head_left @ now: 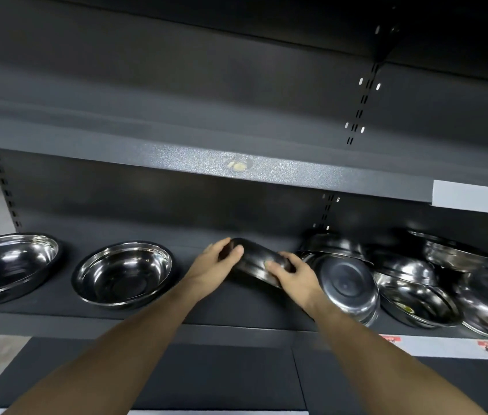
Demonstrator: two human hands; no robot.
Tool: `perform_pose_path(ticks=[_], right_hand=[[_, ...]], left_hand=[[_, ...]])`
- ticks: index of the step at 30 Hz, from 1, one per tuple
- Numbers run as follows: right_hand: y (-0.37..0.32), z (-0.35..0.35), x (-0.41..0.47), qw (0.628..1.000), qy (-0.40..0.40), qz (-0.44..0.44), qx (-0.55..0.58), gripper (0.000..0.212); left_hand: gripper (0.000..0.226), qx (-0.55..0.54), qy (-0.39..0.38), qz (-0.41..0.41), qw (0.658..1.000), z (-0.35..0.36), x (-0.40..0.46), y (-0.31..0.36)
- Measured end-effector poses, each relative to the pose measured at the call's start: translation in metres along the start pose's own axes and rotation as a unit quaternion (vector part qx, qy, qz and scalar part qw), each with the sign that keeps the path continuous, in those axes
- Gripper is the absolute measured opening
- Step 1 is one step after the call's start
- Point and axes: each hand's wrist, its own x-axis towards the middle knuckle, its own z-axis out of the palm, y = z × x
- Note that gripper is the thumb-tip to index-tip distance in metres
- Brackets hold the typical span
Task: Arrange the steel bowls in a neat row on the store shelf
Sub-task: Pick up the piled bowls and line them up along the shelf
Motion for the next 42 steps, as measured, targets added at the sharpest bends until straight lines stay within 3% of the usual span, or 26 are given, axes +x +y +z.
perform_pose_path(ticks=[3,6,11,15,19,21,24,29,33,37,42], right_hand=[[-0.007,-0.007,0.007,0.987,-0.075,0.092,0.109,0.077],[-0.012,-0.011,0.011,0.97,-0.134,0.153,0.136,0.085],[-0.008,-0.007,0.018,0.929,-0.191,0.247,0.199,0.086],[0.001,-0.002,0.021,0.91,-0.123,0.232,0.32,0.073],[-0.002,0.018,0.019,0.94,-0.045,0.156,0.299,0.024],[-0.002,0.026,0.017,0.958,0.004,0.111,0.263,0.037],[-0.001,0.03,0.013,0.973,0.0,0.101,0.207,0.054],[0.009,0.032,0.014,0.979,0.006,0.099,0.18,0.058],[0.009,0.031,0.019,0.984,0.028,0.086,0.153,0.05],[0.004,0.03,0.022,0.982,0.116,0.114,0.096,0.039],[-0.003,0.026,0.023,0.978,0.159,0.107,0.081,0.027]], left_hand=[[0.052,-0.064,0.025,-0.005,0.998,-0.011,0.002,0.012],[0.043,-0.106,0.035,0.0,0.994,-0.02,0.004,0.015],[0.039,-0.002,0.071,0.018,0.997,-0.023,0.01,0.006],[0.042,0.042,0.119,-0.017,0.992,-0.031,0.017,-0.007],[0.047,0.013,0.131,-0.072,0.989,-0.023,0.015,-0.022],[0.05,0.008,0.124,-0.096,0.988,-0.018,0.013,-0.029],[0.051,0.021,0.105,-0.102,0.989,-0.016,0.01,-0.035],[0.048,0.016,0.093,-0.093,0.991,-0.016,0.01,-0.04],[0.046,0.002,0.11,-0.085,0.99,-0.017,0.015,-0.039],[0.047,-0.008,0.11,-0.081,0.991,-0.018,0.017,-0.038],[0.057,0.019,0.124,-0.067,0.99,-0.03,0.022,-0.032]])
